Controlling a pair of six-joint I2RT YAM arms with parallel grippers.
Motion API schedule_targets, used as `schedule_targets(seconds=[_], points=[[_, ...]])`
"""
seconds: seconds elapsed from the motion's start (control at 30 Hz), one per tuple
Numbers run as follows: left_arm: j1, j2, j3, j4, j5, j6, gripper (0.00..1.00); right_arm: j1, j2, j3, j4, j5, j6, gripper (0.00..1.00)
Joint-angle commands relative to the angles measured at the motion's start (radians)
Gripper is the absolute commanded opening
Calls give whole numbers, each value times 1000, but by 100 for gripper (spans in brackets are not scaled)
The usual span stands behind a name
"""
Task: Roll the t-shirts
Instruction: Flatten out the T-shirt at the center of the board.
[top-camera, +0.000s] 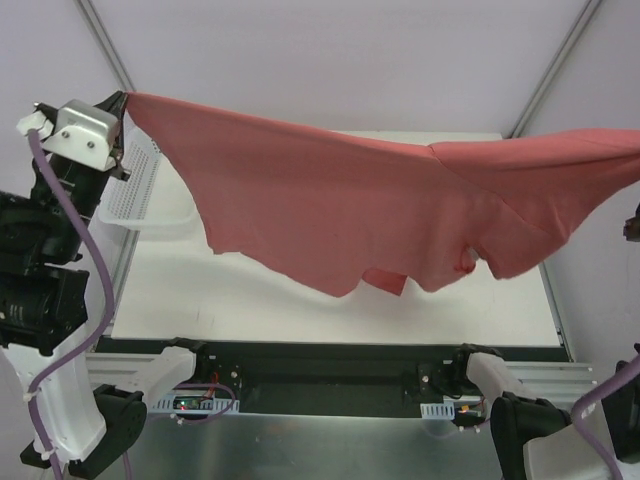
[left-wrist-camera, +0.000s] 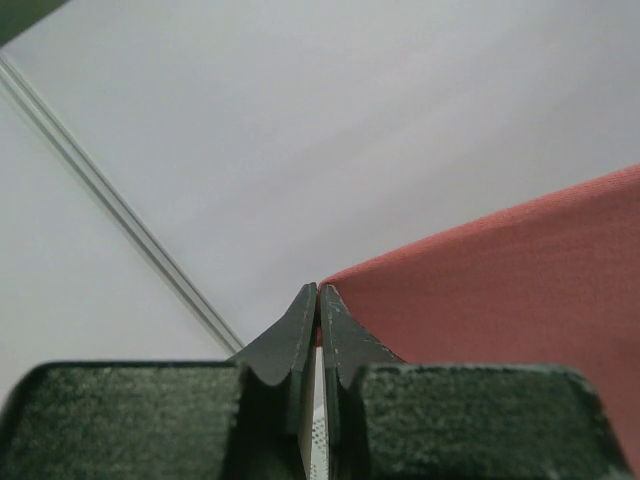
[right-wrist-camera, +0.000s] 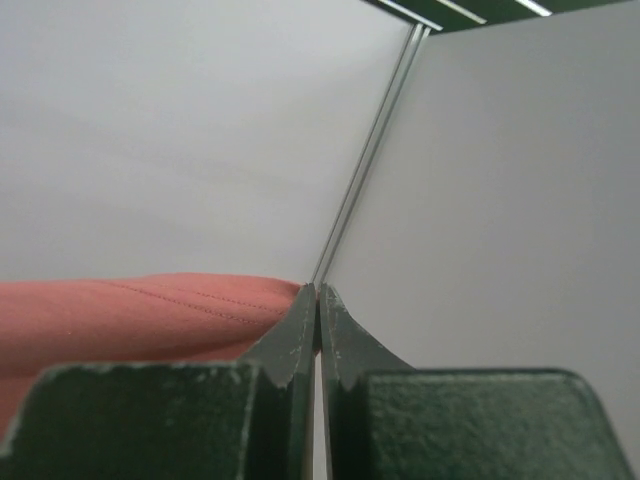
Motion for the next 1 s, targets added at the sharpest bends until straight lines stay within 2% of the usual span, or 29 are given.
schedule_targets(seconds=[0.0,0.13,0.33,0.47,0.53,0.67,0.73,0.8,0.87,0.97], points=[[17,-26,86,39,-6,16,0,-12,0,22,122,81,-47,1],[17,18,155,40,3,16,0,-14,35,20,193,86,-96,1],[17,149,241,54,24,33,0,-14,189,17,309,80,-135,1],[17,201,144,54,96,-15,0,-14,226,-159,390,34,-121,1],[17,216,82,54,136,-43,0,-12,221,-335,430,-1,-127,1],[17,288,-113,54,199,-64,0,-3,271,-512,499,-43,-118,1],[17,375,-122,54,199,-64,0,15,331,-474,510,-6,-115,1],[17,441,-70,54,204,-63,0,18,434,-405,506,34,-112,1],[17,529,20,56,195,-70,0,28,526,-288,490,66,-121,1],[17,601,140,54,166,-77,0,45,578,-187,481,86,-156,1]])
